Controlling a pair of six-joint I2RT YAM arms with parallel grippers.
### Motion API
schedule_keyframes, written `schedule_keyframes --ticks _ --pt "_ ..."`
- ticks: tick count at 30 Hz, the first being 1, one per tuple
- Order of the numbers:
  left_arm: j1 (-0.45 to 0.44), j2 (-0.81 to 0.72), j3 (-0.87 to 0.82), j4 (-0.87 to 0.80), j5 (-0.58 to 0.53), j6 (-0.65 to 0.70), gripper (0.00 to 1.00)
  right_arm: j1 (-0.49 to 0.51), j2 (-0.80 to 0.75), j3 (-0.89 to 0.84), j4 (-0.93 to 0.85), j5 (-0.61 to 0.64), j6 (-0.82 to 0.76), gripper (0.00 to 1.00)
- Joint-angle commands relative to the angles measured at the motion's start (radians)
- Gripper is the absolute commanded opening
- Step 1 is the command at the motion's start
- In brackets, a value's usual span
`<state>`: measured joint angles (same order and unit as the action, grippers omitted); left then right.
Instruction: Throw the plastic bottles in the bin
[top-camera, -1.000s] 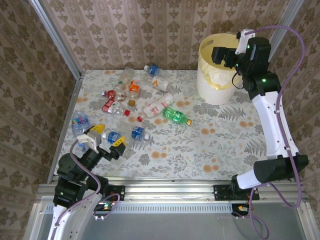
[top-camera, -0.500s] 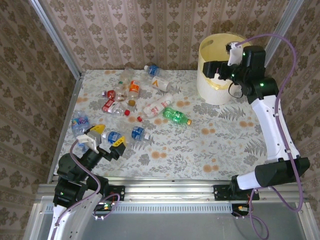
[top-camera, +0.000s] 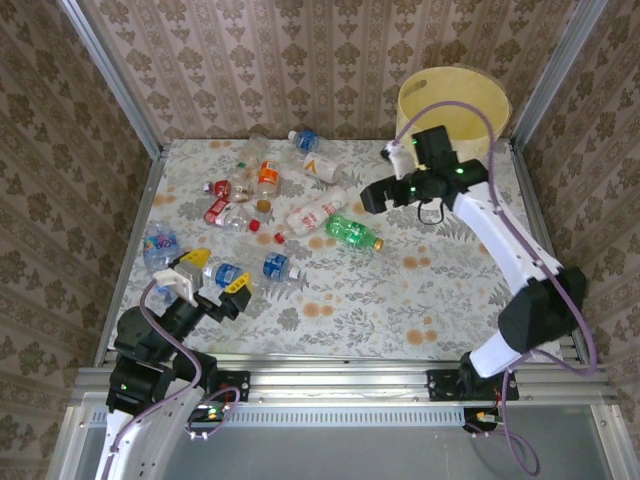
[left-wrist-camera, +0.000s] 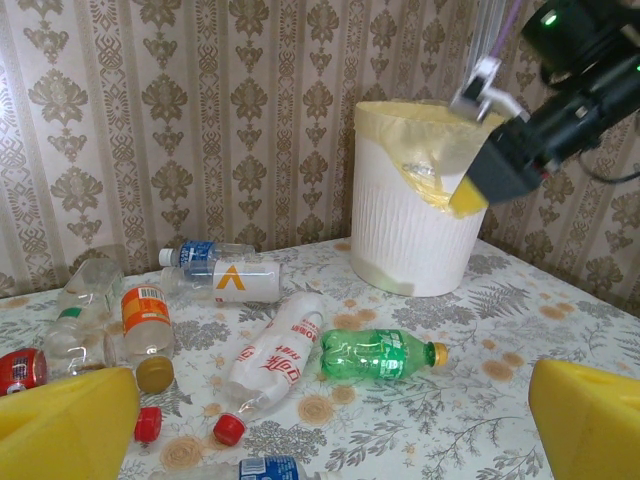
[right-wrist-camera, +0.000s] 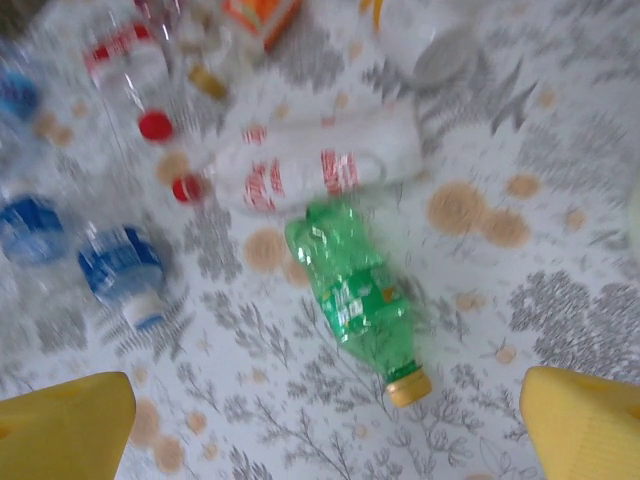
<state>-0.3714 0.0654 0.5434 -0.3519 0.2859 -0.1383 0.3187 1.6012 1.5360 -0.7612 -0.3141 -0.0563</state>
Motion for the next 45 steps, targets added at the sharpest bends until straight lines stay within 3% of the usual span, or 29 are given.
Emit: schedule_keyframes --ticks 1,8,34,38,45 --pt "0.006 0.002 0.010 0.022 0.019 0.006 1.00 0.048 0.077 0.002 -0.085 0.098 -0.085 1.00" --pt "0.006 0.002 0.009 0.023 0.021 0.009 1.00 0.108 0.201 0.030 -0.103 0.139 -0.126 0.98" --pt "0.008 0.005 0.016 0.017 0.009 -0.018 1.00 0.126 0.481 0.078 -0.027 0.183 -0.194 0.87" --pt "0.008 0.038 0.045 -0.003 -0.044 -0.057 1.00 0.128 0.488 0.076 -0.017 0.178 -0.195 0.81" --pt "0.006 0.236 0.142 0.005 0.001 -0.238 1.00 0.129 0.436 0.005 0.053 0.156 -0.171 0.64"
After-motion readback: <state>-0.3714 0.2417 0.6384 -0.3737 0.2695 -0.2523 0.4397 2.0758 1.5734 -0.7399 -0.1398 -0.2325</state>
